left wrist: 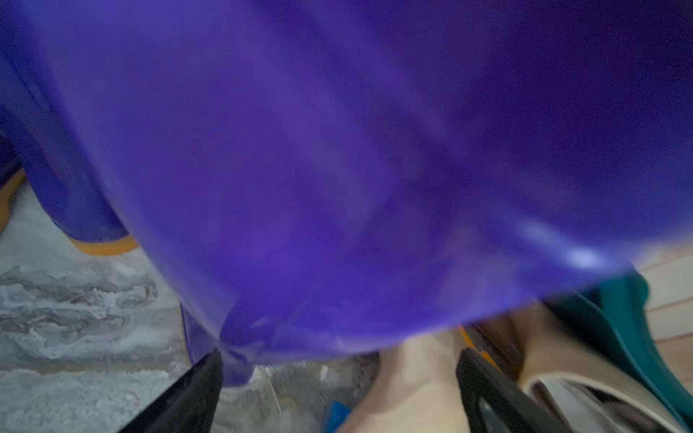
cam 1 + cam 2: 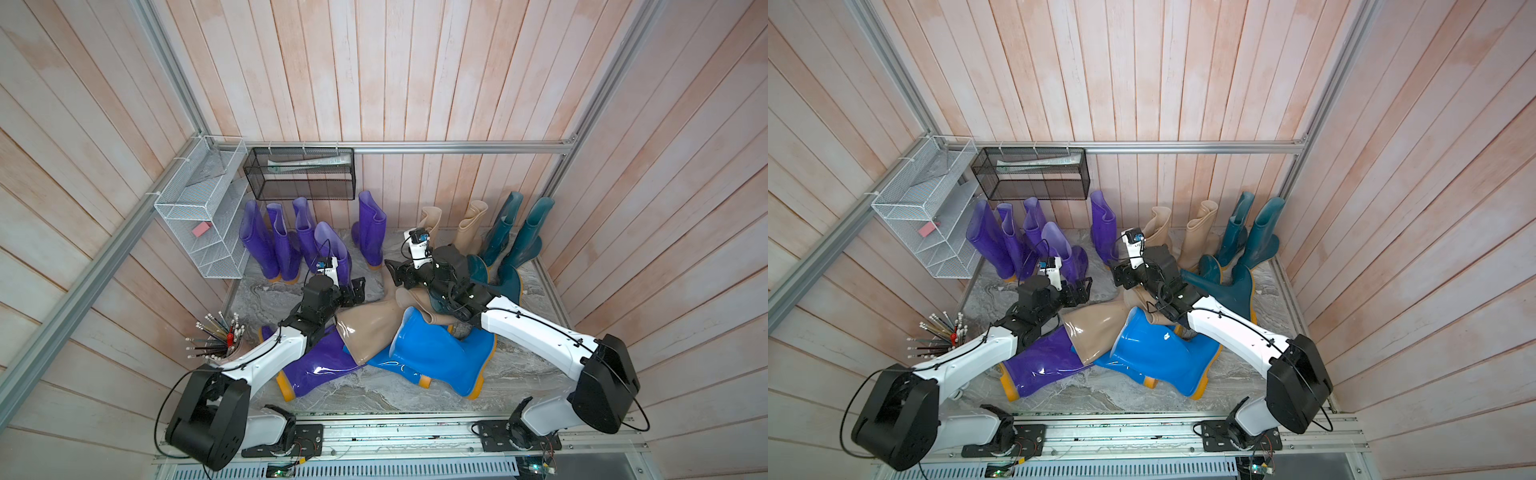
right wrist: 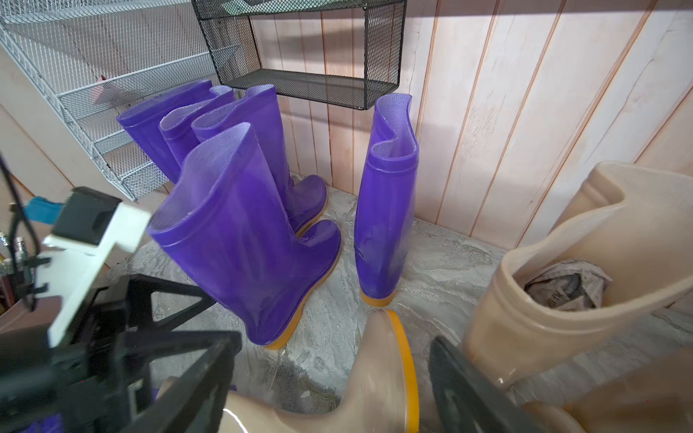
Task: Match and arrange rain boots in pairs
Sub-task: Pick up the rain boot at the center of the board.
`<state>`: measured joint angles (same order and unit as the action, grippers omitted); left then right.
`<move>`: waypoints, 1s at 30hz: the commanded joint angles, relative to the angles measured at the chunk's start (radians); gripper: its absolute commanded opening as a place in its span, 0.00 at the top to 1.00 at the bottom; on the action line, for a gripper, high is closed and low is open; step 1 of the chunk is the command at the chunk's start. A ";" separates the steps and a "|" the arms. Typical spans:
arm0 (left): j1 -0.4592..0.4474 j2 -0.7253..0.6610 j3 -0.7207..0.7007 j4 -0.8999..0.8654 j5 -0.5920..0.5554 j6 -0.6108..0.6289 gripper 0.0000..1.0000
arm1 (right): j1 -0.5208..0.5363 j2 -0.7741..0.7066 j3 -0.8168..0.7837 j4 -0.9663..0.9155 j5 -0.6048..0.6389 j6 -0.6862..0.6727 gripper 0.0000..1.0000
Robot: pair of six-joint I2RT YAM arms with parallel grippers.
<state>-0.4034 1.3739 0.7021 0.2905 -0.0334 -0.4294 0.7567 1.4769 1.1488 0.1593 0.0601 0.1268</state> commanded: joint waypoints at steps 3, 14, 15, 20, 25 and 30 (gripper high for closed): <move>0.015 0.163 0.090 0.121 -0.135 0.039 0.13 | -0.010 -0.027 -0.016 0.018 -0.007 0.016 0.16; 0.035 0.062 0.241 -0.003 -0.055 0.117 1.00 | -0.037 -0.041 -0.013 0.051 -0.053 0.014 0.16; 0.036 0.033 0.262 -0.031 -0.054 0.122 1.00 | -0.040 -0.038 -0.008 0.057 -0.060 0.013 0.16; 0.035 -0.094 0.359 -0.221 -0.089 0.132 1.00 | -0.040 0.001 0.036 0.066 -0.090 0.015 0.18; 0.044 -0.231 0.358 -0.378 -0.178 0.095 1.00 | -0.040 0.038 0.071 0.111 -0.112 0.051 0.22; 0.086 -0.416 0.279 -0.500 -0.174 0.002 1.00 | -0.024 0.152 0.142 0.173 -0.157 0.128 0.27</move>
<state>-0.3363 1.0271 1.0065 -0.1535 -0.1722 -0.3748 0.7227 1.5665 1.2469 0.2737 -0.0559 0.1967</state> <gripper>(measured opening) 0.067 0.735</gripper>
